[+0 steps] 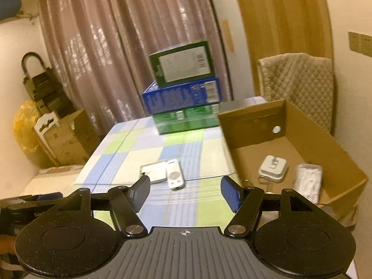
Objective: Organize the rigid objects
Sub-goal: 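Move both grippers back over the remote and white tray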
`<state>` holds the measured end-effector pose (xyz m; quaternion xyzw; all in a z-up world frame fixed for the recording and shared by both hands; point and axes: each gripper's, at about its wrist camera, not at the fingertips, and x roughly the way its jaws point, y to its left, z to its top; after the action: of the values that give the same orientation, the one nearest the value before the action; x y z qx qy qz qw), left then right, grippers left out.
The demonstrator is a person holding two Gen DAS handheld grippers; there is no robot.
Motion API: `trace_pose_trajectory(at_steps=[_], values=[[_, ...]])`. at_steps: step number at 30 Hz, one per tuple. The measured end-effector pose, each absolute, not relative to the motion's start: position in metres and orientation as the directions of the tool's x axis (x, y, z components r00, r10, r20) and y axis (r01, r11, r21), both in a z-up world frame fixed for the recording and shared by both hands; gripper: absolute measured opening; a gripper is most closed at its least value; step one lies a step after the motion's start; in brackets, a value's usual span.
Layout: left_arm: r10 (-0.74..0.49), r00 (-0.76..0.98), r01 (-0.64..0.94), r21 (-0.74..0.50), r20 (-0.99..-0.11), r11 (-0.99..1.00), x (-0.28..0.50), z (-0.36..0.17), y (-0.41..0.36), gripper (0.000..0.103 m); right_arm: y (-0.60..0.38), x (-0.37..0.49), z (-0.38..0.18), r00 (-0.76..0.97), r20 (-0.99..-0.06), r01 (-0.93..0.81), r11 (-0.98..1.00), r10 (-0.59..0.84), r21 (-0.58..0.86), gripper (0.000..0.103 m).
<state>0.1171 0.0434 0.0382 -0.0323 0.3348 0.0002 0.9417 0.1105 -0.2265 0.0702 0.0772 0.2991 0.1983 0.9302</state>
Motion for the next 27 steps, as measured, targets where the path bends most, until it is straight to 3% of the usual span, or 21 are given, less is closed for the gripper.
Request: trace_pose_trajectory(at_steps=[12,27], values=[[-0.005,0.745,-0.044,-0.057,-0.667,0.997,0.15,0.008,0.065,0.072,-0.173,0.147,0.029,0.674,-0.586,-0.399,0.889,0.451,0.226,0.064],[0.013,0.717,-0.065,-0.048,-0.697,0.997,0.245,-0.06,0.085,0.072,-0.118,0.254,-0.06,0.624,-0.64,-0.472,0.869,0.448,0.148,0.064]])
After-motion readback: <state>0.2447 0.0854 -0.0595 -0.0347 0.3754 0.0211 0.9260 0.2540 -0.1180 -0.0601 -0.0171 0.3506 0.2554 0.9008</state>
